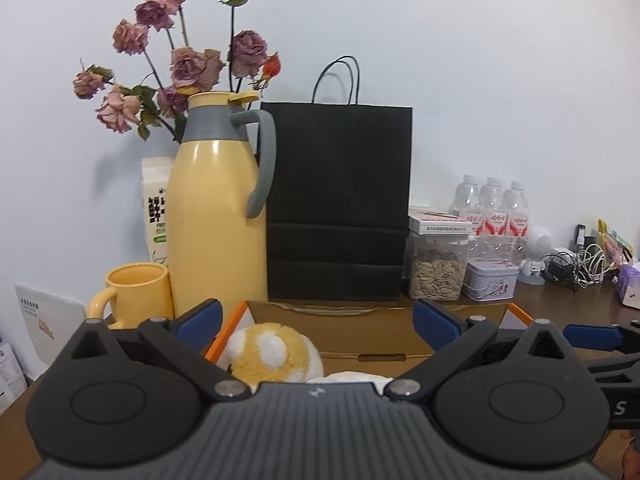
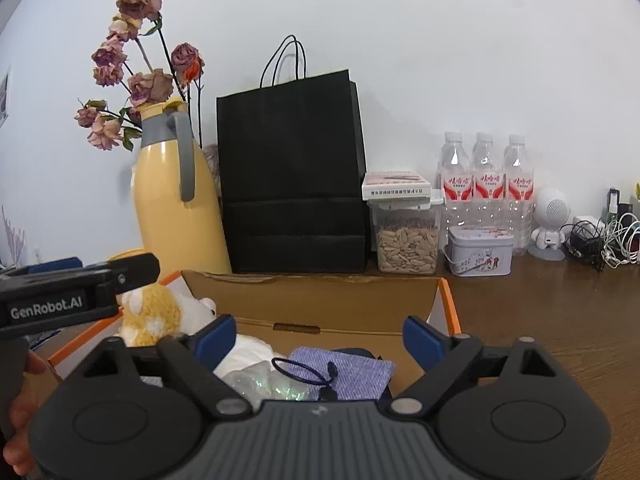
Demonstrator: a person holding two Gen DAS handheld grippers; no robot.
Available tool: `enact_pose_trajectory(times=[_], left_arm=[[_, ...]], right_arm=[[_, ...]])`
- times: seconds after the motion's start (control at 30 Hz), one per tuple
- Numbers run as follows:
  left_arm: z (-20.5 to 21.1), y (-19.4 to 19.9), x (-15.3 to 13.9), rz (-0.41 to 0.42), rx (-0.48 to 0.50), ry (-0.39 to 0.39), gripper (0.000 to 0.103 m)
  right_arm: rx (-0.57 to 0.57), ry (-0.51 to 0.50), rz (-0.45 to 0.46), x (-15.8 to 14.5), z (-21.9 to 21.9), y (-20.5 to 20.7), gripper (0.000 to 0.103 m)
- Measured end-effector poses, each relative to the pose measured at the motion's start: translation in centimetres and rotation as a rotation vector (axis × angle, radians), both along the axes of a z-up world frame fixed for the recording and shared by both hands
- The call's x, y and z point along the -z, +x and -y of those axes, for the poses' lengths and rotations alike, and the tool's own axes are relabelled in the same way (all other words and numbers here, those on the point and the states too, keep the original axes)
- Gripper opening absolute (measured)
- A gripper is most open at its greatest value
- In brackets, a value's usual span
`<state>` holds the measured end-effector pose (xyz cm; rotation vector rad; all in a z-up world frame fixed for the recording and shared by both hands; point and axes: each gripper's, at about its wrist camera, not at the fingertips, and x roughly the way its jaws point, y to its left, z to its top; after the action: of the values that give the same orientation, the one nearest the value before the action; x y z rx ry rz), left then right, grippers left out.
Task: Organize objects
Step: 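Carry the white cap and cable over the box and open both grippers, then move both grippers back over the table toward the white screw caps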
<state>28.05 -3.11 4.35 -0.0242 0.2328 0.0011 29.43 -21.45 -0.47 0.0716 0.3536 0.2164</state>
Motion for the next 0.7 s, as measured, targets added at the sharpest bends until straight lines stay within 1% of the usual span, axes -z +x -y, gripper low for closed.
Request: enact_pose_trajectory(times=[0.03, 0.1, 0.37, 0.6, 0.7], left_arm=[[0.0, 0.0, 0.1, -0.003, -0.002, 0.000, 0.103], [-0.1, -0.1, 0.2, -0.007, -0.008, 0.000, 0.103], [0.0, -0.8, 0.3, 0.006, -0.007, -0.002, 0.103], [-0.5, -2.5, -0.1, 0.024, -0.001, -0.011, 0.103], [-0.7, -3.5, -0.2, 0.036, 0.017, -0.006, 0.103]], right_arm=[[-0.003, 0.001, 0.001, -0.1, 0.0, -0.1, 0.098], [-0.007, 0.000, 0.005, -0.1, -0.1, -0.2, 0.101], [-0.015, -0.013, 0.010, -0.4, -0.4, -1.0, 0.103], [-0.022, -0.024, 0.028, -0.7, -0.2, -2.4, 0.103], [-0.028, -0.035, 0.039, -0.8, -0.1, -3.3, 0.103]])
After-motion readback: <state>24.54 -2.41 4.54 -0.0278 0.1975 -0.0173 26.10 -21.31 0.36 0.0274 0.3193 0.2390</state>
